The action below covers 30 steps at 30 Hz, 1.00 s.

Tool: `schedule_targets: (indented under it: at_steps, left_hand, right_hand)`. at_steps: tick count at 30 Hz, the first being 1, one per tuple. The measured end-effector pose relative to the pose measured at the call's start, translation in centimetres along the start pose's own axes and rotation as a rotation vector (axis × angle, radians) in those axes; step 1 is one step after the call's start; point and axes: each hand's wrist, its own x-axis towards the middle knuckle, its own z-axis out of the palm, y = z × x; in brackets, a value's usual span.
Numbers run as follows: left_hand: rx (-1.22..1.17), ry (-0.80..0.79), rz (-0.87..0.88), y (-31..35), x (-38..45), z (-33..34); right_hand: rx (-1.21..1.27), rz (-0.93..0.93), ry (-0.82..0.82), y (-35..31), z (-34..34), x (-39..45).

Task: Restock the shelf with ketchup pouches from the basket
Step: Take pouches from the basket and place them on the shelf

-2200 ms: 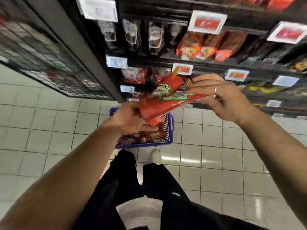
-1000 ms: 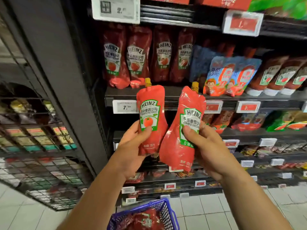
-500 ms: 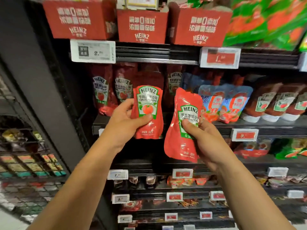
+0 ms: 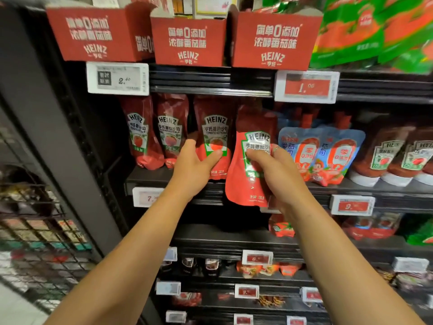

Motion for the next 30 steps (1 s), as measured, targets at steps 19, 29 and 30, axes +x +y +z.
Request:
schedule_targets:
  at_steps: [19, 29, 30]
  left_hand:
    - [0.419, 0.079, 0.122, -0.9, 1.2, 0.3]
    - [0.442, 0.239, 0.168, -1.3, 0.7, 0.2]
    - [0.443, 0.244, 0.154, -1.2, 0.7, 0.1]
  right_hand:
    - [-0.171, -0.121, 0.316, 0.1, 2.9, 4.6]
    - [-0.601, -0.28, 0.407, 2.8, 4.3, 6.5]
    - [-0.617, -0.269, 0.398, 3.0, 4.3, 6.5]
